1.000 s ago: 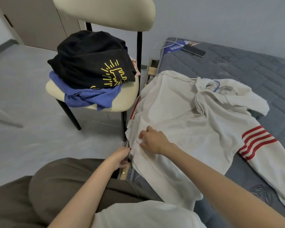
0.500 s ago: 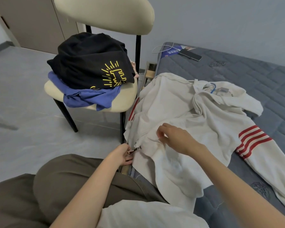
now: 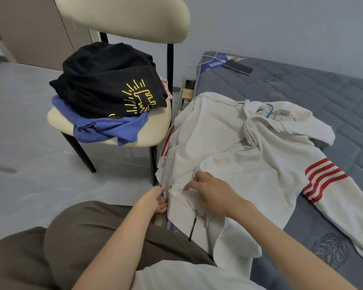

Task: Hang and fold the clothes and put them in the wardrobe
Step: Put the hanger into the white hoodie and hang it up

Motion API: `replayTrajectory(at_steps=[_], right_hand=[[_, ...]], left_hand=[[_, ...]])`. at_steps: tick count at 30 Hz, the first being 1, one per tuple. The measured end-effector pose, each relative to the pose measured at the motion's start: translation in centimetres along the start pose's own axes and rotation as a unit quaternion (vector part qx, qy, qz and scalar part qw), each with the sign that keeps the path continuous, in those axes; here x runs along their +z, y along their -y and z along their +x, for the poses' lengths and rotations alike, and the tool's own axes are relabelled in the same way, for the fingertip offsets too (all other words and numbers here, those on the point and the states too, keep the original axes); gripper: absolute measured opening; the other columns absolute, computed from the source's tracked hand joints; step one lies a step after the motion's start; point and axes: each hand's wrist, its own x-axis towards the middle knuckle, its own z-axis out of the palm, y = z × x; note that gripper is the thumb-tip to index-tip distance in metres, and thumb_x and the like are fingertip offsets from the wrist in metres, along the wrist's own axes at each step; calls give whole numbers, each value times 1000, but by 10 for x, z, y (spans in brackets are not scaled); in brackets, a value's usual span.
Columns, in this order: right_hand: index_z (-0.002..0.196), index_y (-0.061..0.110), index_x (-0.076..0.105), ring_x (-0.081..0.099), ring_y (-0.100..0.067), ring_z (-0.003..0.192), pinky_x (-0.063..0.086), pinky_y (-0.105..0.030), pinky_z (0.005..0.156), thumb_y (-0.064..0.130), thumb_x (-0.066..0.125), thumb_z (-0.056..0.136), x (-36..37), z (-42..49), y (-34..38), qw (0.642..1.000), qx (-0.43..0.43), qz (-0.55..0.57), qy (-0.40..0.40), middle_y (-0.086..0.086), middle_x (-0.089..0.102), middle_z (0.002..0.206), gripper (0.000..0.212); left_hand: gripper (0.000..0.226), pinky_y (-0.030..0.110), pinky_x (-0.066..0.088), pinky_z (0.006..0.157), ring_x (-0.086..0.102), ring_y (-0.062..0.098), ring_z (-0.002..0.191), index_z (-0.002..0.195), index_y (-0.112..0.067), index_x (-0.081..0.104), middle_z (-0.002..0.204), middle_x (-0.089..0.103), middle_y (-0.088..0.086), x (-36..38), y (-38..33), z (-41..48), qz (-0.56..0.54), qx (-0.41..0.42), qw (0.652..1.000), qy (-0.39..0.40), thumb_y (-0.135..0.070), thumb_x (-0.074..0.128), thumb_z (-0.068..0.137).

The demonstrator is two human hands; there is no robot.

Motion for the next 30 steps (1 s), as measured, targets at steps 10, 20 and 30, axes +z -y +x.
replayTrajectory(at_steps=[10, 20, 30], right_hand=[[126, 39, 44, 31, -17, 108, 43, -33, 87, 34, 70, 73, 5, 21, -12, 990, 13, 48, 134, 3, 29, 116, 59], [79, 31, 55, 51, -14, 83, 37, -29, 72, 47, 59, 81, 9, 56, -15, 991, 56, 88, 82, 10, 48, 90, 17], [78, 27, 56, 52, -12, 82, 37, -28, 70, 56, 63, 75, 11, 64, -16, 989, 63, 82, 108, 12, 47, 85, 30]], left_hand=[[23, 39, 41, 76, 45, 27, 72, 82, -4, 49, 83, 47, 9, 1, -11, 27, -77, -22, 996, -38, -18, 43, 99], [34, 44, 35, 108, 38, 33, 130, 128, 0, 47, 131, 47, 12, -13, -13, 63, -133, -90, 986, -35, -13, 43, 97], [17, 34, 41, 101, 52, 20, 124, 82, -2, 48, 132, 53, 7, -46, -31, 53, -385, -6, 923, -18, -7, 45, 98]])
